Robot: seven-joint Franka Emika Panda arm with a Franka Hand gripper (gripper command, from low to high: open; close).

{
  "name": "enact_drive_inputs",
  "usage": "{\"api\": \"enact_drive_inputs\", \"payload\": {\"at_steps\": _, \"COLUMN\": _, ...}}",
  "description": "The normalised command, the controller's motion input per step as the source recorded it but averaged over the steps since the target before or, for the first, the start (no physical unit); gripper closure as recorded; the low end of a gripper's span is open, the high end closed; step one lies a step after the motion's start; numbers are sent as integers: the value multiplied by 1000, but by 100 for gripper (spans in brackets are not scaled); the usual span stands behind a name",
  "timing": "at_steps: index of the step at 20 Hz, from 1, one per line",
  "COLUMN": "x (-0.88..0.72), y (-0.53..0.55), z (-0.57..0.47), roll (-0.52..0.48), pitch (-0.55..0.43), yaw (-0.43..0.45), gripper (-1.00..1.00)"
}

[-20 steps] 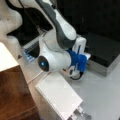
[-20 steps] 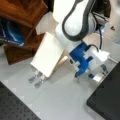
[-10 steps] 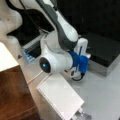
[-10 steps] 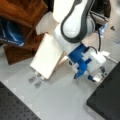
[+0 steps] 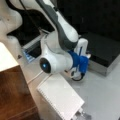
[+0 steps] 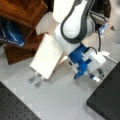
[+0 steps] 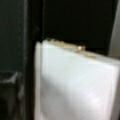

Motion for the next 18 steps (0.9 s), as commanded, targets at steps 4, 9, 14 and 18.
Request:
{"api": "enact_drive_inputs", "payload": {"at_steps": 4, "x": 77, "y": -67, "z": -106, "roll": 123, "pitch": -72, "yaw": -22, "gripper": 100}}
{"api": "enact_drive_inputs", "payload": {"at_steps": 9, "x": -21, "y": -158, "z": 50, "roll": 113, "pitch": -4, "yaw": -15, "gripper": 100}}
{"api": "enact_drive_inputs", "payload": {"at_steps": 14, "x": -73, "y": -149, "z": 242, "roll": 104, "pitch": 55, "yaw": -29, "gripper": 100}}
{"api": "enact_drive_inputs", "payload": {"at_steps": 18, "x": -35, "y": -132, "z": 253, "roll": 49, "pitch": 114, "yaw": -90, "gripper": 100}}
